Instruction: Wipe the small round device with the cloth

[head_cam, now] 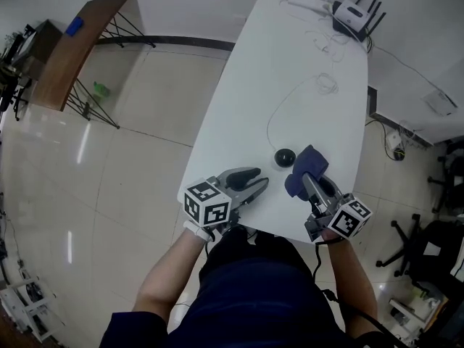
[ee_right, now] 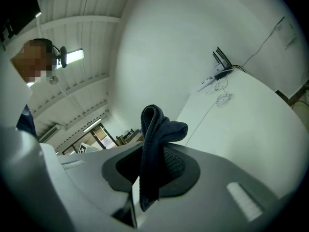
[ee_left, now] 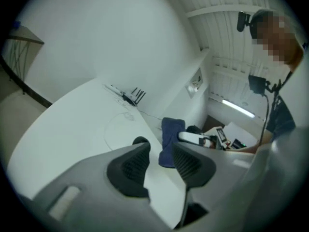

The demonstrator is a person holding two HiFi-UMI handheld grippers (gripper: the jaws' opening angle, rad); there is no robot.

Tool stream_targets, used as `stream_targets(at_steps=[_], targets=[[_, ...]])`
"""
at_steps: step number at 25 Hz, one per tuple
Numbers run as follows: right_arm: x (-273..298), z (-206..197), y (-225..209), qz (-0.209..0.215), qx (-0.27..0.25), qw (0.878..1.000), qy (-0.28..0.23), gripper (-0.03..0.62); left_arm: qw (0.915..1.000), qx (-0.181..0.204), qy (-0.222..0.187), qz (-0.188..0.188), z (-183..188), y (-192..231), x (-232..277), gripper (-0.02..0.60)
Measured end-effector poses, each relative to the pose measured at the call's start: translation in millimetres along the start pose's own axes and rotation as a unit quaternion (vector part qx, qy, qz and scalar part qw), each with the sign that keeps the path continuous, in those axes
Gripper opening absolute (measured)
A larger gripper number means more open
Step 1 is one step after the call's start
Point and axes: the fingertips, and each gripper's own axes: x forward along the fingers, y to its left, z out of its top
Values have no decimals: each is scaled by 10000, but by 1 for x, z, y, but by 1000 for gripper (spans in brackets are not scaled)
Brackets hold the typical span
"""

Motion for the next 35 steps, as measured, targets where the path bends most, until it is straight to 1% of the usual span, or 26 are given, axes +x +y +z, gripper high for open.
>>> stream_targets(at_steps=[3,5,7,8,9,11,13,15,17,19,21,23,25,27,30,32,35], targets=[[17,-7,-3,-156,-176,9997,109,72,9981,-272,-112,535,-2,21,9,147],[29,-16,-7,-297,-482,9981,223,72,9962,-420,-143,754,-3,30,16,147],[35,-21,-10,-500,-903,9943,265,72,9953,-492,-106,822,-6,35,22,147],[34,-20,-11,-620,-1049,9923,222,72,9953,-508,-75,821,-7,35,25,147],[32,-16,-14,-757,-1088,9911,142,72,9953,-516,-48,814,-8,36,27,147],[23,-7,-28,-1100,-908,9898,-30,72,9952,-523,-25,825,-8,38,28,146],[14,-3,-48,-1405,-626,9881,-51,72,9948,-537,-25,864,-9,42,27,144],[10,-7,-67,-1559,-434,9867,158,72,9946,-520,2,895,-10,45,28,144],[10,-13,-76,-1565,-462,9854,494,72,9950,-373,86,919,-10,44,31,144],[14,-22,-77,-1499,-646,9825,896,72,9953,-58,203,950,-9,41,34,144],[19,-34,-75,-1442,-720,9792,1232,74,9940,361,315,986,-6,36,38,143],[21,-46,-74,-1486,-657,9766,1411,74,9905,822,454,1002,-5,31,44,140],[21,-57,-72,-1588,-606,9737,1514,74,9872,1131,595,954,-6,26,50,140],[20,-69,-67,-1638,-571,9716,1613,74,9868,1173,680,882,-8,25,56,140],[16,-85,-59,-1654,-365,9711,1682,74,9873,1077,730,909,-10,30,60,140],[16,-93,-51,-1607,-22,9739,1599,74,9878,982,691,992,-10,35,59,140],[17,-97,-41,-1464,565,9784,1346,74,9887,824,577,1108,-9,41,53,137]])
